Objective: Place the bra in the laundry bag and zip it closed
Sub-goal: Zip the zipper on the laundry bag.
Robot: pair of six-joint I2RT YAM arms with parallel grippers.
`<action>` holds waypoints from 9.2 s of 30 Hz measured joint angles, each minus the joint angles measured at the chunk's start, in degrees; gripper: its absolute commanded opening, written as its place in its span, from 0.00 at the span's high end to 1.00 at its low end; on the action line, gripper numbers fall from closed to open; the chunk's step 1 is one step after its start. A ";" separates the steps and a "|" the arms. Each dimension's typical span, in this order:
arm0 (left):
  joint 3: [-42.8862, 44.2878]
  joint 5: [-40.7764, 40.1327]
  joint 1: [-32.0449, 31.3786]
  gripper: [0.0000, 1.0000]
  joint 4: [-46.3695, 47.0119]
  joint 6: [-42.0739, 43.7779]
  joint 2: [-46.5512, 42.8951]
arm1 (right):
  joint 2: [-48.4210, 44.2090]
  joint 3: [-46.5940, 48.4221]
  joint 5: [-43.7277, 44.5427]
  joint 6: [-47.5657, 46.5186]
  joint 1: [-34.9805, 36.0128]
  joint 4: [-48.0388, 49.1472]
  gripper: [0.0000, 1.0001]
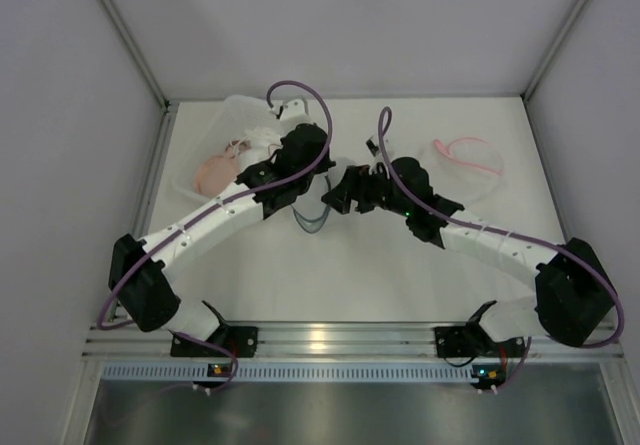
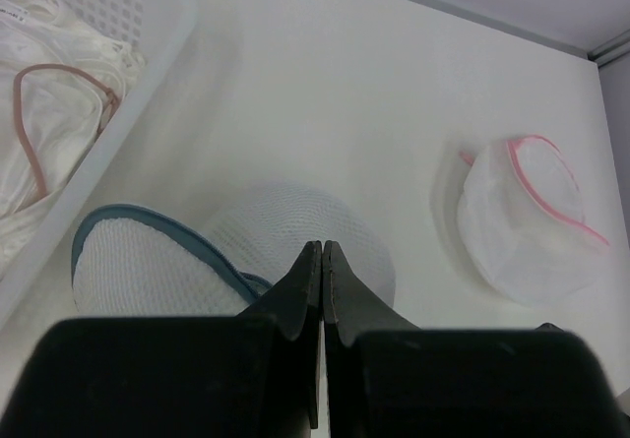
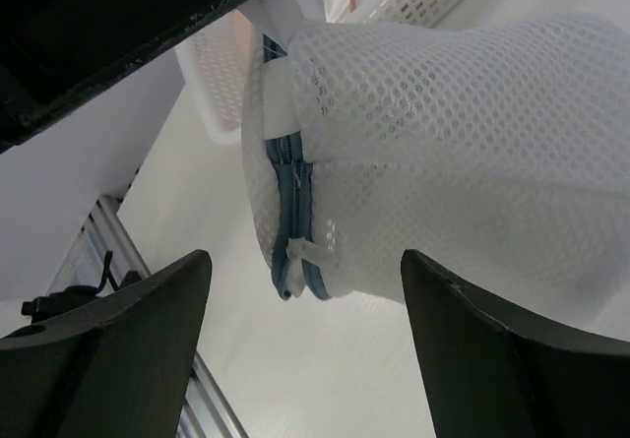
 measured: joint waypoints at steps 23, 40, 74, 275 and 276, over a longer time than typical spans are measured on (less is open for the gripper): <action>-0.17 2.32 -0.09 1.00 -0.20 -1.70 -2.14 | 1.84 -1.11 14.49 -7.50 1.75 2.62 1.00; -2.05 7.74 0.15 0.66 -0.04 21.84 -3.78 | -1.62 -4.44 11.02 -19.02 1.75 2.32 1.00; -16.76 48.94 1.81 0.15 -2.01 47.69 -10.75 | -9.09 -7.89 1.44 -32.74 1.33 -15.96 1.00; -4.85 35.15 -4.66 0.18 4.13 47.69 -0.04 | -6.38 -11.10 -0.09 9.38 -13.53 -4.55 1.00; -4.74 35.06 -4.94 0.18 3.23 47.39 2.08 | -6.38 -11.13 -0.24 9.73 -13.53 -4.46 1.00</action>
